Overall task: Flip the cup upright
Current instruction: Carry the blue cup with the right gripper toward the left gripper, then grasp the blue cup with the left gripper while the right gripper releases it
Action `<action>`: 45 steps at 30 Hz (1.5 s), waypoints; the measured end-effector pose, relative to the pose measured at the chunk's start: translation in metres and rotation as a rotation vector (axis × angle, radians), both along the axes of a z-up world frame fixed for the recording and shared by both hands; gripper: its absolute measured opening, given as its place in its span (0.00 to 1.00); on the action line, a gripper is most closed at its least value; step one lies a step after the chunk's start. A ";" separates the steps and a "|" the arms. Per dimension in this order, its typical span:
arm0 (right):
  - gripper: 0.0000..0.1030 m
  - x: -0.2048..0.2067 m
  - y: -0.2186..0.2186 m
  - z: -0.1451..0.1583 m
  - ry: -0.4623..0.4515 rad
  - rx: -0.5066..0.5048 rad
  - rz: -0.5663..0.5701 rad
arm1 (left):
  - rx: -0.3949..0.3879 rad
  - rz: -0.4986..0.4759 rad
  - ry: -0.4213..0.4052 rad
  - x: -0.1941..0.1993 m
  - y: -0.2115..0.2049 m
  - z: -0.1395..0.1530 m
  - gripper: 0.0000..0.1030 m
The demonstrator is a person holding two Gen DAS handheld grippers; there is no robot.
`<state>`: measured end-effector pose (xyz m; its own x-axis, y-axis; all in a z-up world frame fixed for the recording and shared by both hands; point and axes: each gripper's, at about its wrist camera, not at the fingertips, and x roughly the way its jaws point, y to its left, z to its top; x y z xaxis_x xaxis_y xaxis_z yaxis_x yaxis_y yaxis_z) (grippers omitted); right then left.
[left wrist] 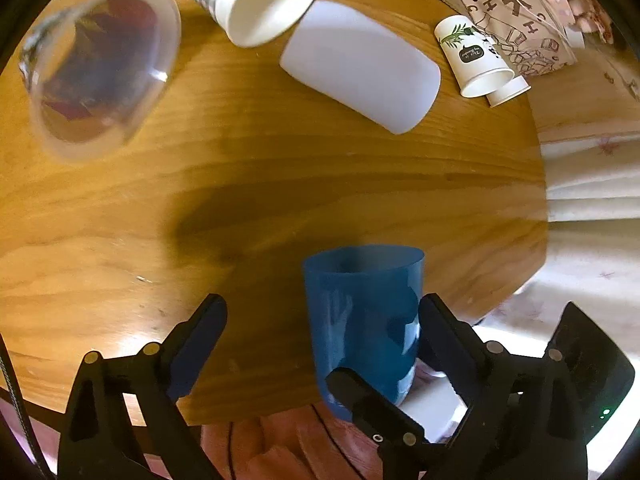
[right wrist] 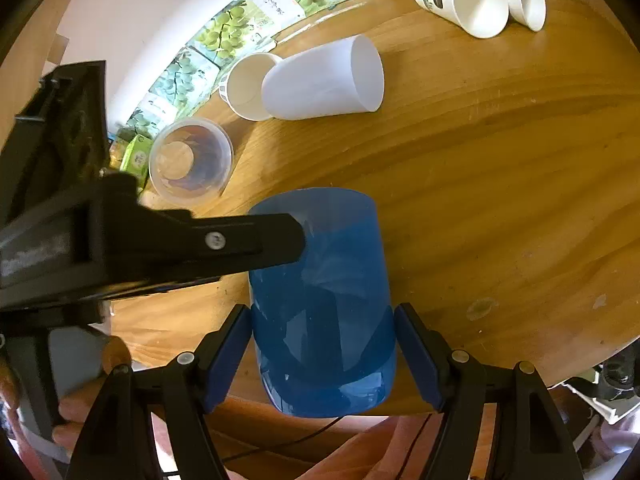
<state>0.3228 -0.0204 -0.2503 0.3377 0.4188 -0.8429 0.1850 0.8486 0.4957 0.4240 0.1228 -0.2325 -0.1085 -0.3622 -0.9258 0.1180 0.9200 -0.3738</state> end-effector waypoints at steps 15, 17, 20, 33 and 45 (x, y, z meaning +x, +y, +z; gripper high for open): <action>0.72 0.007 -0.011 -0.004 0.009 0.069 0.040 | -0.064 0.043 0.110 0.006 -0.018 -0.007 0.71; 0.73 0.006 -0.013 -0.003 0.008 0.078 0.045 | -0.073 0.046 0.122 0.007 -0.019 -0.007 0.67; 0.75 0.007 -0.015 -0.002 0.007 0.087 0.052 | -0.069 0.052 0.129 0.008 -0.018 -0.008 0.67; 0.76 -0.003 -0.022 0.015 -0.033 0.093 0.073 | -0.034 0.020 -0.012 0.004 -0.023 0.014 0.66; 0.76 -0.024 -0.041 0.019 -0.049 0.097 0.022 | 0.037 0.035 -0.303 -0.004 -0.014 0.049 0.66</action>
